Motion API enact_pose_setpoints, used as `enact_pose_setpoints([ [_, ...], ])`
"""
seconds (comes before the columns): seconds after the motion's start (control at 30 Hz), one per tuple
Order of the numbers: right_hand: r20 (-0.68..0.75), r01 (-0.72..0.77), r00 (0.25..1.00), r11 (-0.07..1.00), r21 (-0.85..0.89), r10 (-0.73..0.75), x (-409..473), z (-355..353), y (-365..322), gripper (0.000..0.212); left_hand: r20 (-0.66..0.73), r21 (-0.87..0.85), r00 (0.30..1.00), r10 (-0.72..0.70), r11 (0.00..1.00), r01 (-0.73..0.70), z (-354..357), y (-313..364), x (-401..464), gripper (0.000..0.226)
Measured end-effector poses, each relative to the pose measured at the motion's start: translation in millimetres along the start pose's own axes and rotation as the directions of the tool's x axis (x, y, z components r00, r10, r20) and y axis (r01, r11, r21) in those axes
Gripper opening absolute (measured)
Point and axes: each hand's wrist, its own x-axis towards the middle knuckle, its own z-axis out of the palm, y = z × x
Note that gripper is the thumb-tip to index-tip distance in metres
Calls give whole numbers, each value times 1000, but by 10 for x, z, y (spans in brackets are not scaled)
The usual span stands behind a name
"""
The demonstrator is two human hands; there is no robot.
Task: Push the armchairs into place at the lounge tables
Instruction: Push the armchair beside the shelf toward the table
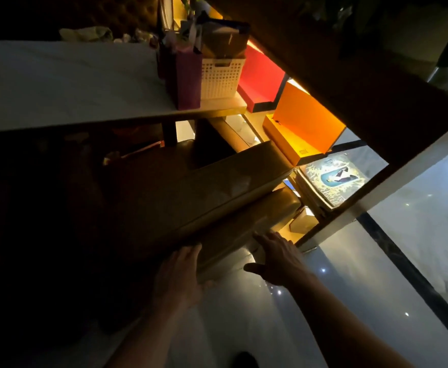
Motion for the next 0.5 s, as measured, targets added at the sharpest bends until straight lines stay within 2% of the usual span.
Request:
enact_pose_setpoints([
  [0.17,34,164,986,985,-56,-162,835,114,436,102,-78,46,972,-220,973,224,374,110,304,96],
  [0.37,23,330,944,941,-78,-330,1481,334,744,123,-119,109,916,-384,912,396,595,191,448,103],
  [0.5,28,373,928,924,-78,-372,1633,524,834,124,-133,155,892,-432,880,449,682,107,548,98],
])
